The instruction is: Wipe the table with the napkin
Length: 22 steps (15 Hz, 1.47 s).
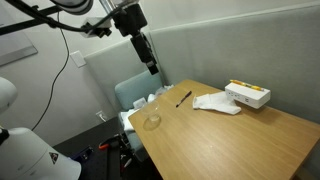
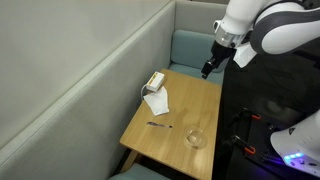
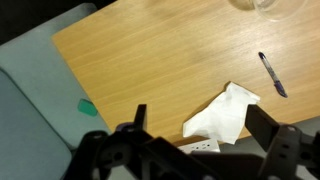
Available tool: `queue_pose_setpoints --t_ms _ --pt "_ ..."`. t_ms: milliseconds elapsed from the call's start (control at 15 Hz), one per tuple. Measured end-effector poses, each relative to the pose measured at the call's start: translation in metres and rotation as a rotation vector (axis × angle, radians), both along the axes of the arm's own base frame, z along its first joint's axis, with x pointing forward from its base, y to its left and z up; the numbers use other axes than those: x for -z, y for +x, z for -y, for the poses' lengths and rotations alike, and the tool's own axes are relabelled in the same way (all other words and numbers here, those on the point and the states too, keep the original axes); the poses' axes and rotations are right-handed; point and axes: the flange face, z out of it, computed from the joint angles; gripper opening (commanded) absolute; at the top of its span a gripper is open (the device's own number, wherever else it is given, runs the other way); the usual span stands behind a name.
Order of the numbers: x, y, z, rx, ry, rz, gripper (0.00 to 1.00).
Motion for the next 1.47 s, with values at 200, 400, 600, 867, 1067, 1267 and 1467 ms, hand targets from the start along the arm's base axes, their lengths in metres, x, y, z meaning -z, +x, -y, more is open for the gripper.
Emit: queue_pose_setpoints --t_ms 200,400,600,867,1067,1267,1467 --pt "0.008 0.012 0.000 0.005 0.005 -0.012 1.00" --pt "0.004 0.017 0.001 0.030 0.019 0.042 1.00" --pt "0.004 0.034 -0.003 0.100 0.087 0.208 1.00" --pt "0.048 0.064 -0.017 0.153 0.170 0.338 1.00" --pt "0.096 0.088 -0.027 0.178 0.202 0.333 1.00" --pt "0.137 0.116 -0.036 0.198 0.216 0.289 1.00" --pt "0.171 0.141 -0.044 0.218 0.212 0.249 1.00"
